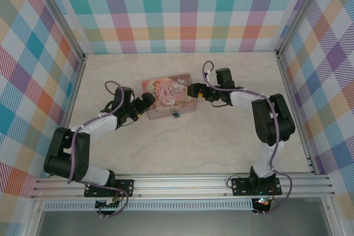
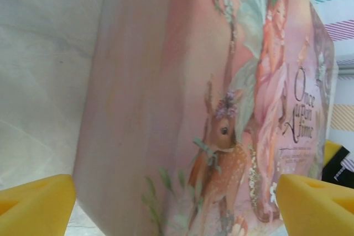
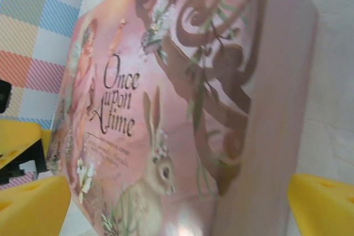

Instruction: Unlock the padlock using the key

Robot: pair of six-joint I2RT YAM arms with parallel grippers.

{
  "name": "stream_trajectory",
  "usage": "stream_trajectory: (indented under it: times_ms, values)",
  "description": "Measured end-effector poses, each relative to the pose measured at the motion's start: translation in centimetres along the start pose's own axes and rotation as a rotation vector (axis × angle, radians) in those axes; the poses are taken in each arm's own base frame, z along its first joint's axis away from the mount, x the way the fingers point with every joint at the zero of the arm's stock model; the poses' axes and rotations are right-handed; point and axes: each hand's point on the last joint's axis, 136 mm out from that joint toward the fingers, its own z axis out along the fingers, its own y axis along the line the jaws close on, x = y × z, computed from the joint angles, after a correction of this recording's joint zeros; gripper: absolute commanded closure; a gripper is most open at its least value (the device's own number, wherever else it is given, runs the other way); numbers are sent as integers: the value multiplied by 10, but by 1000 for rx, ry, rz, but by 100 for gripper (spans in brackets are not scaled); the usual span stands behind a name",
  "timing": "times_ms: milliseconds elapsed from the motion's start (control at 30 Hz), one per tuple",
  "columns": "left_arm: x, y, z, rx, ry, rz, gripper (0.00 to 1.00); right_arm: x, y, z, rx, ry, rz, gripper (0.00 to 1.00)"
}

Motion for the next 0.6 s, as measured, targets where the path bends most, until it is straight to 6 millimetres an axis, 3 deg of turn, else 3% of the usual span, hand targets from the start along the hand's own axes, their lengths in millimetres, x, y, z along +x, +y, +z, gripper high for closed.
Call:
stream_trajectory:
  times_ms: [200, 433, 600]
  values:
    - [8, -18, 1, 61, 8, 25, 6, -12, 15, 7, -74, 17, -33, 1]
    - [41, -27, -3, 99, 44, 34, 6, -17, 0, 8, 7, -2, -92, 0]
    - [46, -32, -14, 121, 29, 35, 5, -13, -13, -17, 164, -57, -162, 0]
